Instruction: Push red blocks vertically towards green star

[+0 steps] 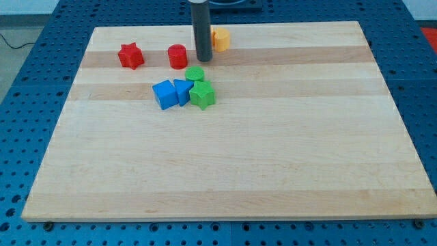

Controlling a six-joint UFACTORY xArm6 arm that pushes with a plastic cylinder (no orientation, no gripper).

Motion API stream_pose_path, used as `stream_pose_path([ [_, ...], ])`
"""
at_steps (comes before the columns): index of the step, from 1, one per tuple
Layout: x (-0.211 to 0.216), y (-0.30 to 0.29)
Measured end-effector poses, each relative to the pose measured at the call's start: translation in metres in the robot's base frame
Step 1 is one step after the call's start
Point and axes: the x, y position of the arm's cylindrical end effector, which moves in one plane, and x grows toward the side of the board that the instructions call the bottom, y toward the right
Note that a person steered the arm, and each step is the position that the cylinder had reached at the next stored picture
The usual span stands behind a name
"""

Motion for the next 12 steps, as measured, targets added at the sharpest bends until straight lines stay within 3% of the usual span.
stream_pose_path([
  [3, -0.043, 0.018],
  [9, 0.020, 0.017],
  [12, 0.041, -0.140],
])
